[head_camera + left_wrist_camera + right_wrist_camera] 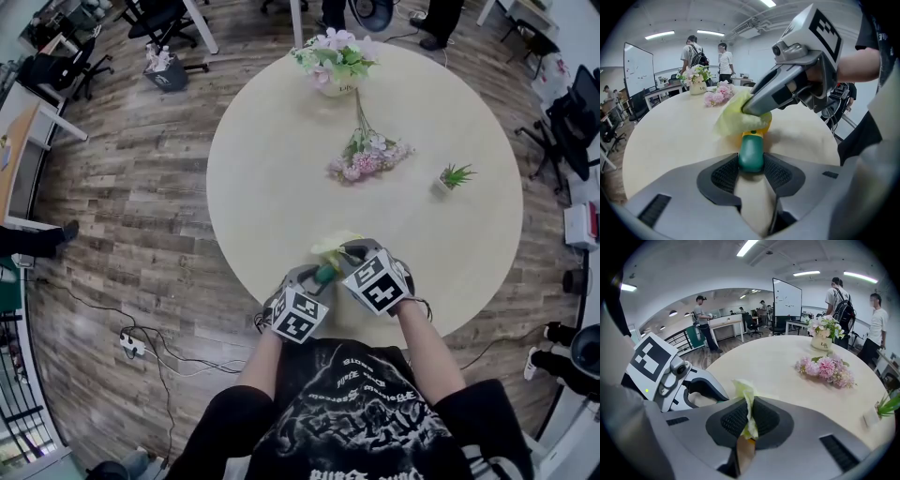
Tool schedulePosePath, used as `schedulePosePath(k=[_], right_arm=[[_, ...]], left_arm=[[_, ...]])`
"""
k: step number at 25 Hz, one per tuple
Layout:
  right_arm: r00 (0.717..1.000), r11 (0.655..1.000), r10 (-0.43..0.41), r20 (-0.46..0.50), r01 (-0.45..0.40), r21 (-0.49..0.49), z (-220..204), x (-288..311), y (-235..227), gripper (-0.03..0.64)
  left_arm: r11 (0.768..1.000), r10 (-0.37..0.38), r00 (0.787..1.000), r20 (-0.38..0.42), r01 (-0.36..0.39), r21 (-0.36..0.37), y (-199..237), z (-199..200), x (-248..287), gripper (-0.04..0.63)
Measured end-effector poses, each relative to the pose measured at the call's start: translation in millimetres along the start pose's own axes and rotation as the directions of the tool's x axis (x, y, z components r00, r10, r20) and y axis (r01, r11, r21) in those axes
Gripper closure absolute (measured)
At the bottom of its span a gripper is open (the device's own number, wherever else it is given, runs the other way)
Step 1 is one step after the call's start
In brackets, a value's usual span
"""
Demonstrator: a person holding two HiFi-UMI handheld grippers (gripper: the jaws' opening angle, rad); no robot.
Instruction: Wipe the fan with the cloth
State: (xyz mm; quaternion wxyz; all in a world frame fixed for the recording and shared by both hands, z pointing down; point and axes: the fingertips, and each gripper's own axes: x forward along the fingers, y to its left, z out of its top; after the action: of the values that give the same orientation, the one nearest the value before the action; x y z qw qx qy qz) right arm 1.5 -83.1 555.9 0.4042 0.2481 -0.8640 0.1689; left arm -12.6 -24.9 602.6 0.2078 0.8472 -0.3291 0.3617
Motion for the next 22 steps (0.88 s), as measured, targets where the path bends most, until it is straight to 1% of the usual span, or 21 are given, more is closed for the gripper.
schedulePosePath(k=[8, 13, 15, 18, 22], right_arm=[[1.0, 0.995, -0.002, 0.014, 0.001, 0.096, -21, -16, 8, 0.592], [1.0, 0.993, -0.022, 0.013, 0.021, 0.113, -29, -22, 6, 0.592], [0.998, 0.992, -0.055, 0.007, 0.054, 0.114, -32, -24, 4, 0.592], [0.992, 0.987, -0.128, -0.006, 0.128, 0.096, -33, -28, -2, 0.592], [0.971, 0.965, -0.24, -0.001, 0.238, 0.109, -35, -34, -21, 0.592]], left_arm=[[1.0, 0.005, 1.0, 0.002, -0.005, -0.008, 0, 0, 0, 0.41], [1.0, 0.006, 1.0, -0.001, -0.006, -0.008, 0, 0, 2, 0.41], [1.0, 0.006, 1.0, -0.002, -0.006, 0.005, -1, 1, 2, 0.41], [1.0, 0.006, 1.0, -0.004, -0.006, 0.016, -1, 0, 1, 0.41], [1.0, 0.001, 1.0, -0.002, -0.001, 0.017, -1, 0, 2, 0.41]])
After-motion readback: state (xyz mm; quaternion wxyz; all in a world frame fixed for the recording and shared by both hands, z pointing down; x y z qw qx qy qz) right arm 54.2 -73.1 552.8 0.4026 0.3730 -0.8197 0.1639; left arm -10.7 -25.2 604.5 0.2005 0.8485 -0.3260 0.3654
